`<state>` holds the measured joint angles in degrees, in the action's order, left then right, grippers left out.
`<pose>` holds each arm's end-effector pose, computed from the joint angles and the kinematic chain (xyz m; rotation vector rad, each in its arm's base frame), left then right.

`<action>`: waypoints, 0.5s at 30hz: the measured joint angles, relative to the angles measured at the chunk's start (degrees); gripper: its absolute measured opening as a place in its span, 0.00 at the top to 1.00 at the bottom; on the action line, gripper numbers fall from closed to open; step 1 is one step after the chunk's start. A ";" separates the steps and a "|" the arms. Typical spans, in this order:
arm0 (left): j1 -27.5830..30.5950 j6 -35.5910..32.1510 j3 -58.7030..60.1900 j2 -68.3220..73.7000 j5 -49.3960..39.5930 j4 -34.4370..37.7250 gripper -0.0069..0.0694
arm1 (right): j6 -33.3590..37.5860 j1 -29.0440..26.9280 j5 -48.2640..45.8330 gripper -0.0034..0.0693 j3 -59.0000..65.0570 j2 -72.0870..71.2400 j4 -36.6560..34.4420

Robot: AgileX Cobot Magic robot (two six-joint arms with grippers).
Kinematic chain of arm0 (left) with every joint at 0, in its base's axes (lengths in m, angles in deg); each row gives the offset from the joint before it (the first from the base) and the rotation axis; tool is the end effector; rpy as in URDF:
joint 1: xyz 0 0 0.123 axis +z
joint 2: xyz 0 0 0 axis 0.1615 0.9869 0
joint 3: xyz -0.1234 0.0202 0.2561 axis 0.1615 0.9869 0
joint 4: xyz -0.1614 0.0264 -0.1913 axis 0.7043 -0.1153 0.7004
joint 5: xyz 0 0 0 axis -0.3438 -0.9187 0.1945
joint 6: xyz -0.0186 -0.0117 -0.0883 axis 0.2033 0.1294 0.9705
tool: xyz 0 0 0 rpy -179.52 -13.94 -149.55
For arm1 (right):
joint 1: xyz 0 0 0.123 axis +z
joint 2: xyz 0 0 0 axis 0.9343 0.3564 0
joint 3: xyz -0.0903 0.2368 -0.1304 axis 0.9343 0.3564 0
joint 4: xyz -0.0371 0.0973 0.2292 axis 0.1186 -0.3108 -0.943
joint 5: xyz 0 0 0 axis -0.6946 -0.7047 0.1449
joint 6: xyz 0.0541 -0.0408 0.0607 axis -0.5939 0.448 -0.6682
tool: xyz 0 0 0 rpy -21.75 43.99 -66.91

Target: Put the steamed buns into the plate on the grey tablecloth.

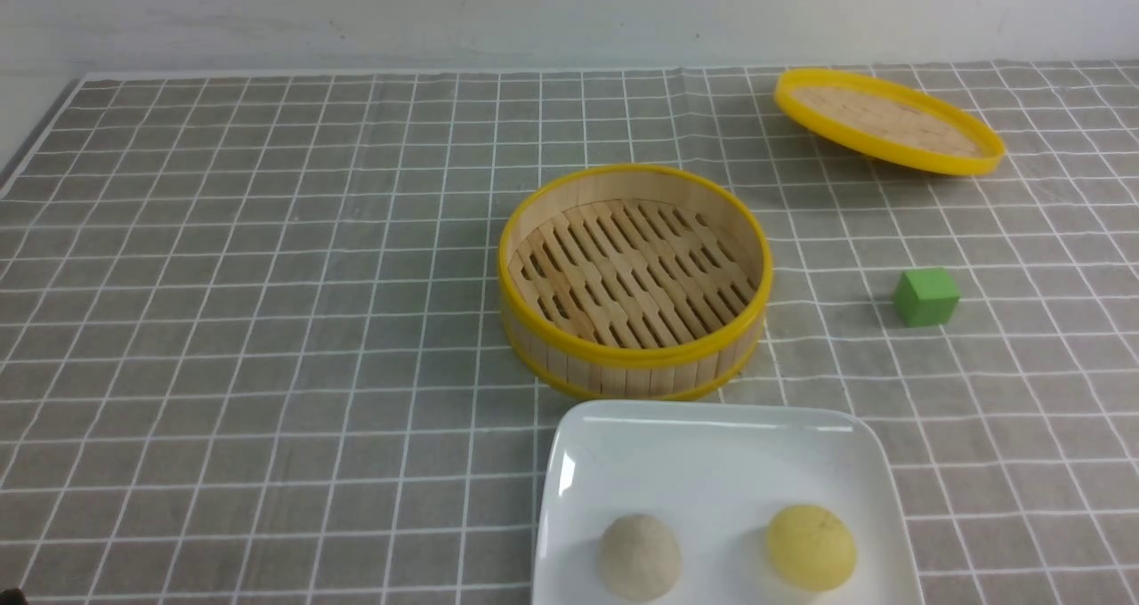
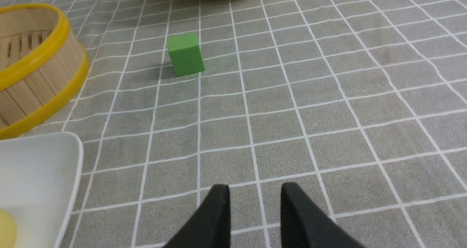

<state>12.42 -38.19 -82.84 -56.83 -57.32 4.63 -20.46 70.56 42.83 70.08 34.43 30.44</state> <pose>0.0522 0.0093 0.1722 -0.1517 1.8564 0.0646 0.0520 -0.0014 0.1749 0.1025 1.8707 0.0658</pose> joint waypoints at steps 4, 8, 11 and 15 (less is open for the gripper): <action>0.00 0.00 0.00 0.00 0.00 0.00 0.74 | 0.00 0.00 0.00 0.64 0.00 0.00 0.00; 0.00 0.00 0.00 0.00 0.00 0.00 0.74 | 0.00 0.00 0.00 0.64 0.00 0.00 0.00; 0.00 0.00 0.00 0.00 0.00 0.00 0.73 | 0.00 0.00 0.00 0.63 0.00 0.00 0.00; 0.00 0.00 0.00 0.00 0.00 0.00 0.73 | 0.00 0.00 0.00 0.63 0.00 0.00 0.00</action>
<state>12.42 -38.19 -82.84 -56.83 -57.32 4.63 -20.46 70.56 42.83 70.08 34.43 30.44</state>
